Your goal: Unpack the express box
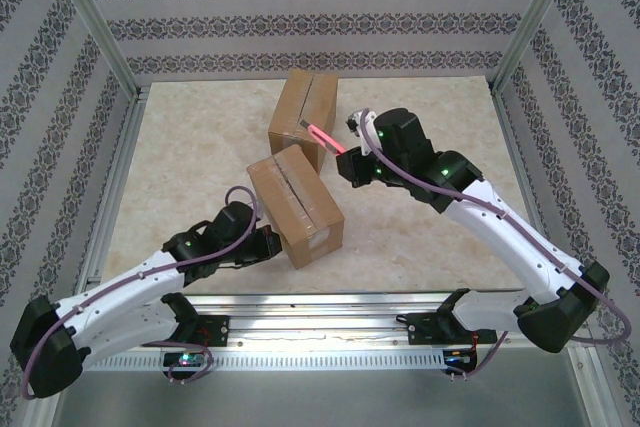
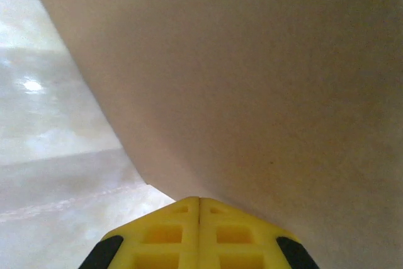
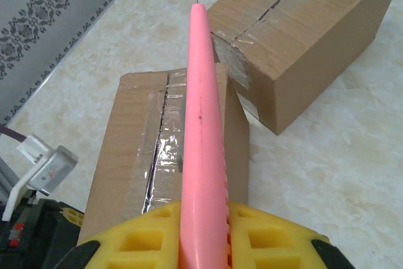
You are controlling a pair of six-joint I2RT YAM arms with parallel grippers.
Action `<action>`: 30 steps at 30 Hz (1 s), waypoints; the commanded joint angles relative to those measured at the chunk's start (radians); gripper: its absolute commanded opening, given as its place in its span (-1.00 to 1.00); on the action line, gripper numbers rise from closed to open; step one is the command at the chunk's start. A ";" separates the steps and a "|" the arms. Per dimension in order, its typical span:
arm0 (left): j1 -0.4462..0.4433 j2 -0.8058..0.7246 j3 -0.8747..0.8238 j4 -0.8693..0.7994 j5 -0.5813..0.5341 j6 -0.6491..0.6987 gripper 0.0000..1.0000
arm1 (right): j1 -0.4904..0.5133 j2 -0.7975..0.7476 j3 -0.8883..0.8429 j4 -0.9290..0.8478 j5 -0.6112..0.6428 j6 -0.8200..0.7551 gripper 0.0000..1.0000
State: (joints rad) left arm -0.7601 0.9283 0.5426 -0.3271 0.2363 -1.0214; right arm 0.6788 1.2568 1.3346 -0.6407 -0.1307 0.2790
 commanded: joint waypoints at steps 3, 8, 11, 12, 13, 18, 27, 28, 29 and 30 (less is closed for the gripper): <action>-0.056 0.055 -0.004 0.174 -0.035 -0.067 -1.00 | 0.046 0.014 0.056 -0.034 0.083 -0.052 -1.00; -0.076 0.101 -0.008 0.243 -0.053 -0.089 -1.00 | 0.078 0.039 0.078 -0.064 0.124 -0.082 -1.00; -0.080 0.120 -0.014 0.282 -0.064 -0.109 -1.00 | 0.088 0.053 0.090 -0.081 0.131 -0.098 -1.00; -0.081 0.123 -0.018 0.297 -0.065 -0.116 -1.00 | 0.088 0.056 0.093 -0.085 0.133 -0.102 -1.00; -0.081 0.127 -0.023 0.310 -0.068 -0.121 -1.00 | 0.091 0.059 0.096 -0.088 0.134 -0.107 -1.00; -0.080 0.131 -0.029 0.339 -0.095 -0.133 -1.00 | 0.092 0.073 0.105 -0.107 0.125 -0.133 -1.00; -0.081 0.170 -0.028 0.413 -0.100 -0.151 -1.00 | 0.097 0.096 0.117 -0.137 0.124 -0.159 -1.00; -0.081 0.169 -0.027 0.408 -0.097 -0.151 -1.00 | 0.098 0.099 0.118 -0.140 0.123 -0.163 -1.00; -0.081 0.161 -0.024 0.395 -0.096 -0.151 -1.00 | 0.100 0.102 0.122 -0.144 0.123 -0.166 -1.00; -0.081 0.146 -0.020 0.372 -0.095 -0.143 -1.00 | 0.102 0.105 0.123 -0.148 0.121 -0.171 -1.00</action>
State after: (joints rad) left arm -0.8276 1.0946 0.5201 0.0231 0.1528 -1.1576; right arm 0.7689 1.3525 1.4216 -0.7700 -0.0158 0.1371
